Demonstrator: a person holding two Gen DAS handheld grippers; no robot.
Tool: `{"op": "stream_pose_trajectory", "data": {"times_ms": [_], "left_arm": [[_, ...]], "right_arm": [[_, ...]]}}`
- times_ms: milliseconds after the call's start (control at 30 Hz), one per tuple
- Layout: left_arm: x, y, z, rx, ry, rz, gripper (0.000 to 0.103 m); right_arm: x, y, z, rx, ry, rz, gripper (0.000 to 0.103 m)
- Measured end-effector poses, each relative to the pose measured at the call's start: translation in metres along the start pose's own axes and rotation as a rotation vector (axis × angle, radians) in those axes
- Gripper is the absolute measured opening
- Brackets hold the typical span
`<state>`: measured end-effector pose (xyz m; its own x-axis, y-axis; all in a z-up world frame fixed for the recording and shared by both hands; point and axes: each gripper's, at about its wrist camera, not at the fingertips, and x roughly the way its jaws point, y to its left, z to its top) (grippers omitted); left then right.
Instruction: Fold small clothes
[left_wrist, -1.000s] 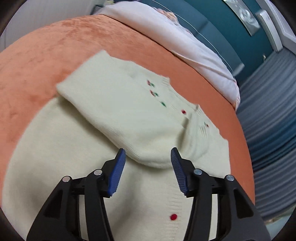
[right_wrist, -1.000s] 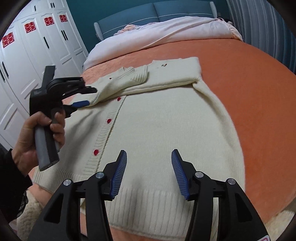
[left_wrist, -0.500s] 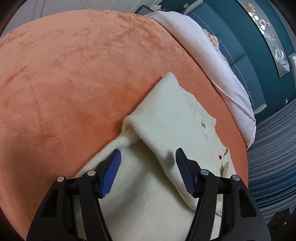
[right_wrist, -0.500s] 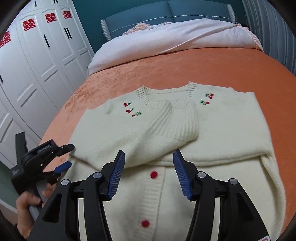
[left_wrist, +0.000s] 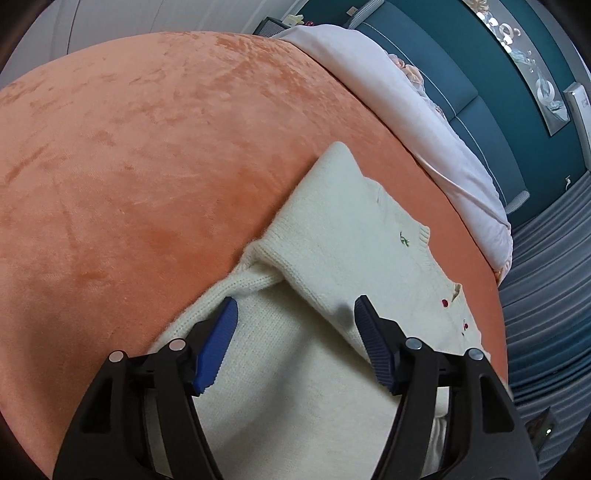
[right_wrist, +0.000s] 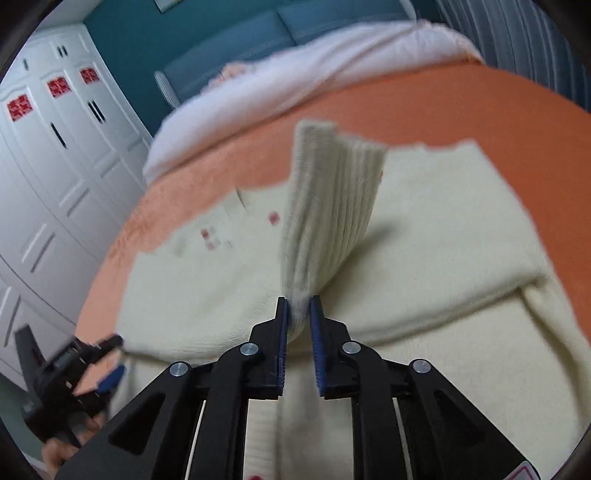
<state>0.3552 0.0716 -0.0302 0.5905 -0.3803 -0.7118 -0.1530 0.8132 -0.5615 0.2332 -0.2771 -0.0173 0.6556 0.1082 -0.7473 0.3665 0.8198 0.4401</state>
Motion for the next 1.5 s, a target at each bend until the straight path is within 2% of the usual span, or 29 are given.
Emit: {"op": "stream_pose_trajectory", "data": {"times_ms": [33, 67, 133, 167, 267, 300, 333, 367, 400, 433, 567, 633, 667, 700, 767, 800, 833, 867, 967, 1000, 1167, 1267, 1400, 1433, 1467, 1500], "left_arm": [[-0.001, 0.0, 0.002, -0.027, 0.003, -0.013, 0.065], [-0.002, 0.002, 0.004, -0.065, 0.01, -0.034, 0.065], [0.001, 0.007, 0.01, -0.156, 0.034, -0.08, 0.065], [0.003, 0.01, 0.012, -0.2, 0.042, -0.09, 0.065], [0.009, 0.015, 0.019, -0.303, 0.053, -0.104, 0.062], [0.01, 0.015, 0.021, -0.322, 0.055, -0.11, 0.059], [0.013, 0.015, 0.023, -0.335, 0.059, -0.119, 0.046], [0.015, 0.015, 0.025, -0.343, 0.064, -0.126, 0.027], [0.015, 0.014, 0.026, -0.345, 0.065, -0.125, 0.018], [0.013, 0.013, 0.027, -0.341, 0.05, -0.14, 0.009], [-0.013, -0.005, 0.03, -0.195, -0.098, -0.159, 0.009], [-0.01, -0.01, 0.027, -0.141, -0.112, -0.128, 0.009], [-0.001, -0.009, 0.024, -0.132, -0.094, -0.094, 0.009], [0.007, -0.007, 0.021, -0.131, -0.077, -0.061, 0.009], [0.022, 0.001, 0.014, -0.139, -0.036, -0.021, 0.01], [0.024, 0.002, 0.013, -0.142, -0.034, -0.023, 0.01], [0.024, 0.001, 0.011, -0.13, -0.046, -0.02, 0.011], [0.023, 0.0, 0.01, -0.114, -0.053, -0.013, 0.011], [0.023, 0.002, 0.008, -0.093, -0.058, -0.002, 0.011], [0.023, 0.002, 0.008, -0.083, -0.059, 0.001, 0.011], [0.009, 0.0, 0.001, -0.001, -0.065, 0.022, 0.017], [-0.014, 0.013, -0.014, 0.009, -0.053, 0.033, 0.021], [-0.056, 0.035, -0.041, 0.069, -0.004, 0.043, 0.021], [-0.068, 0.04, -0.049, 0.084, -0.002, 0.05, 0.024], [-0.082, 0.046, -0.057, 0.097, -0.005, 0.064, 0.029], [-0.096, 0.05, -0.066, 0.108, -0.013, 0.072, 0.031]], "right_arm": [[-0.004, -0.006, -0.001, 0.031, -0.016, 0.039, 0.016], [-0.01, -0.008, 0.002, 0.037, -0.033, 0.046, 0.021], [-0.019, -0.008, 0.008, 0.035, -0.069, 0.04, 0.04], [-0.022, -0.009, 0.012, 0.04, -0.084, 0.033, 0.054], [-0.024, -0.03, 0.027, 0.123, -0.098, 0.038, 0.056], [-0.024, -0.039, 0.027, 0.157, -0.099, 0.042, 0.056], [-0.021, -0.046, 0.031, 0.183, -0.096, 0.04, 0.052], [-0.016, -0.048, 0.037, 0.188, -0.081, 0.035, 0.027], [-0.013, -0.048, 0.042, 0.18, -0.055, 0.034, 0.011], [-0.019, -0.043, 0.05, 0.159, -0.068, 0.062, 0.011], [-0.092, 0.018, 0.08, -0.088, -0.339, 0.237, 0.01], [-0.111, 0.031, 0.083, -0.176, -0.431, 0.244, 0.009], [-0.101, 0.028, 0.083, -0.201, -0.434, 0.197, 0.009], [-0.078, 0.019, 0.084, -0.2, -0.373, 0.127, 0.009], [-0.006, -0.018, 0.08, -0.11, -0.127, -0.038, 0.01], [0.015, -0.033, 0.075, -0.084, -0.039, -0.077, 0.01], [0.02, -0.04, 0.069, -0.08, -0.027, -0.072, 0.01], [0.012, -0.039, 0.066, -0.091, -0.074, -0.054, 0.01], [-0.004, -0.03, 0.064, -0.098, -0.1, -0.047, 0.016], [-0.013, -0.029, 0.06, -0.106, -0.118, -0.06, 0.019], [-0.056, -0.036, 0.018, -0.159, -0.186, -0.14, 0.021], [-0.084, -0.057, -0.01, -0.131, -0.164, -0.16, 0.021], [-0.131, -0.087, -0.061, -0.109, -0.129, -0.188, 0.021], [-0.142, -0.091, -0.073, -0.11, -0.116, -0.2, 0.022], [-0.156, -0.097, -0.087, -0.105, -0.101, -0.211, 0.026], [-0.166, -0.101, -0.099, -0.099, -0.088, -0.217, 0.036]]}}
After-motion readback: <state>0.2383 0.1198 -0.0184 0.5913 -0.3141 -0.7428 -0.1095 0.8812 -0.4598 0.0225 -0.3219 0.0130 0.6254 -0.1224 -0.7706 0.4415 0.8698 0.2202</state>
